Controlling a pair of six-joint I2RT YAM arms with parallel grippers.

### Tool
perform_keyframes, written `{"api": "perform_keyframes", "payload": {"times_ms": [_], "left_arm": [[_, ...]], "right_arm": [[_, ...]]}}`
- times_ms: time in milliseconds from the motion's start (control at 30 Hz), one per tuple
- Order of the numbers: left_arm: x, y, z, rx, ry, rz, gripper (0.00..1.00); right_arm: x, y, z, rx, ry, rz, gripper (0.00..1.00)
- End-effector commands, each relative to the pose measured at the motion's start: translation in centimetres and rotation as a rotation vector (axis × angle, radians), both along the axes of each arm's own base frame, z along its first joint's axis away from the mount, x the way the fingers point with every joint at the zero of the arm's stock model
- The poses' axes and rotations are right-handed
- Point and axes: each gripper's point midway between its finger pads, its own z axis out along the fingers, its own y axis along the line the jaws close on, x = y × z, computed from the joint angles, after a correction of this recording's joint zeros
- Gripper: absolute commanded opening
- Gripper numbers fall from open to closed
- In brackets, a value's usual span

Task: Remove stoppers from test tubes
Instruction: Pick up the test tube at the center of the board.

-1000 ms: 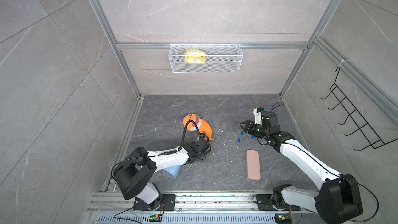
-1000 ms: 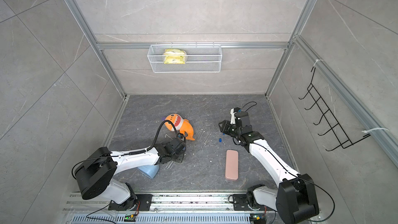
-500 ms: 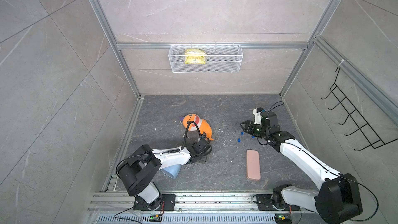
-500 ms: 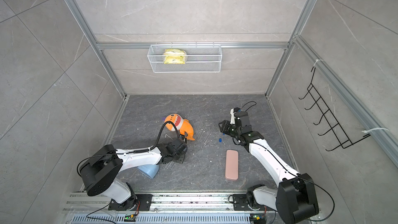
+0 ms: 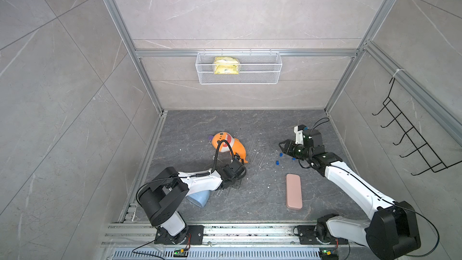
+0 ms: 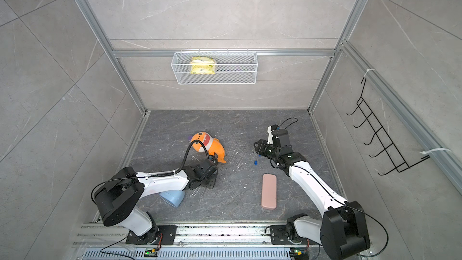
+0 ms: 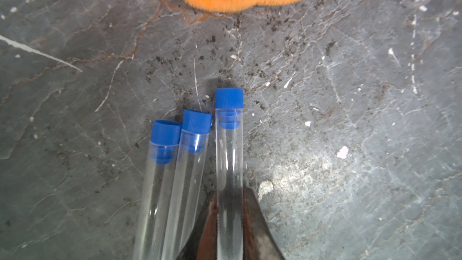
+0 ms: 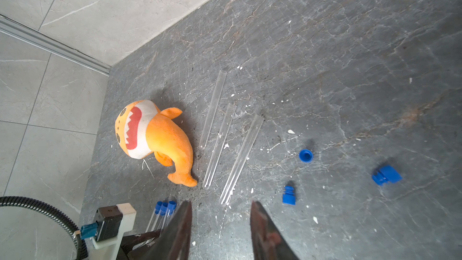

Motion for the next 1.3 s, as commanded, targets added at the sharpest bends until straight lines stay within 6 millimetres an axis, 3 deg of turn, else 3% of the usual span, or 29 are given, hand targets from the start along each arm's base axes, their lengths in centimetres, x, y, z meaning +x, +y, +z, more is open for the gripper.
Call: {"api": "perform_keyframes", "payload": {"times_ms": [0,133,567,767,867,1033,1267], "left_arm": [[-0.9,-0.1,-1.1,0.002,0.065,-0.007,0.14],[-0.8,-0.9,0.4,-0.025,0.021,-0.053,0.11],[0.4,-5.4,9.3,-0.159,-0.272,-0.285,0.09],[1.4,-8.6,12.5,-0.258,-0.376,-0.372,0.09],[2.0,-10.6,13.2,-0.304,-0.398,-0.406,0.09],[2.9,-13.4,14.5,-0.364,-0.431,-0.443,0.09],[3.3,-15.5,15.9,-0.407,-0.457,-0.486,0.09]], "right_arm": [[0.1,0.1,0.5,-0.013,-0.011,0.002,0.42],[0.0,0.1,1.0,-0.009,-0.023,0.006,0.42],[-0.8,0.5,4.1,0.024,-0.122,0.044,0.42],[-0.6,4.0,5.8,0.233,-0.149,0.165,0.45],[-0.3,5.1,5.7,0.346,-0.134,0.182,0.45],[-0.1,5.6,4.9,0.394,-0.104,0.187,0.46],[-0.1,5.9,3.6,0.396,-0.07,0.194,0.46]]}}
